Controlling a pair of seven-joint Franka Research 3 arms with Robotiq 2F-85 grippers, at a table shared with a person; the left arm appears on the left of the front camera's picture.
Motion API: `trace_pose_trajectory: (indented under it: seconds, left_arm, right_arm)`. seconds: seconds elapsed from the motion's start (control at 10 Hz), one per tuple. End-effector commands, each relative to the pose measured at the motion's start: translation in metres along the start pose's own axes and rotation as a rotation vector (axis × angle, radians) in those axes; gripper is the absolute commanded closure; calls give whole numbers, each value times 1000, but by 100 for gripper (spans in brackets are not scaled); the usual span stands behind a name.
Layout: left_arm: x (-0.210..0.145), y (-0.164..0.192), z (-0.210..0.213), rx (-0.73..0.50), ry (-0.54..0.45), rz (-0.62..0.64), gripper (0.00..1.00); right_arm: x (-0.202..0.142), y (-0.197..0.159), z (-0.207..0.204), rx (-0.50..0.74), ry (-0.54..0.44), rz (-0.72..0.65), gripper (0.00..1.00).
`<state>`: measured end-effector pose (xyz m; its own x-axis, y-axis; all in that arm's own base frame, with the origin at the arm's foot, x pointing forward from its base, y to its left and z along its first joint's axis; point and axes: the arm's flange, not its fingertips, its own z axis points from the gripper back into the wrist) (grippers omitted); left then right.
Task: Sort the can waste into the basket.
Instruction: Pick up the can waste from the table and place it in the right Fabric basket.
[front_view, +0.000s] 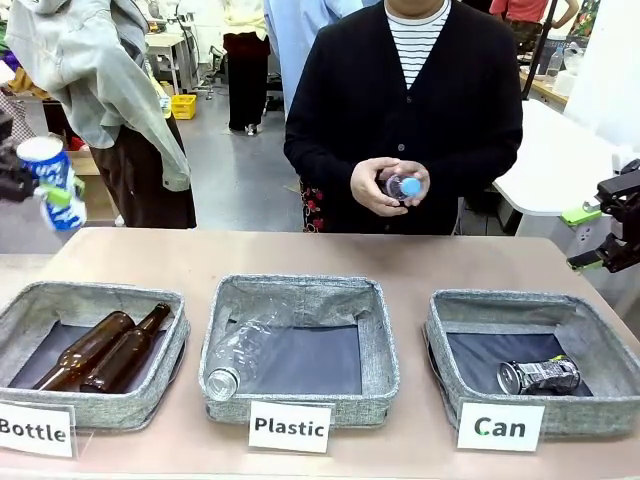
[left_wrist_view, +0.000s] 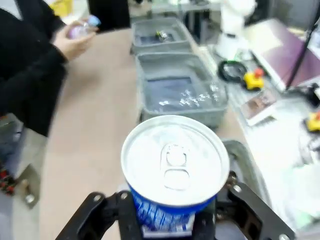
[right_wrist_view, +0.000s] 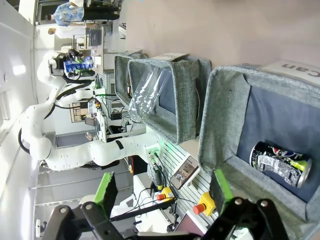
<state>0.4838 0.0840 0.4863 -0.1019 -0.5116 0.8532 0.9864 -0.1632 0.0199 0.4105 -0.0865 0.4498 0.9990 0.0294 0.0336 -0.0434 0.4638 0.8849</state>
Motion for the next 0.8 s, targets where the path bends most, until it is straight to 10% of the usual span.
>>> trace_pose_trajectory:
  seconds: [0.0, 0.1, 0.5, 0.7]
  left_arm:
    - [-22, -15, -30, 34, 88, -58, 100]
    - [0, 0, 0, 0, 0, 0, 68]
    - [-7, -7, -8, -3, 31, -14, 66]
    - [51, -10, -69, -107, 156, -84, 66]
  right_arm:
    - [0, 0, 1, -7, -6, 21, 0]
    - [0, 0, 1, -7, -6, 21, 0]
    - [0, 0, 1, -7, -6, 21, 0]
    - [0, 0, 1, -7, -6, 21, 0]
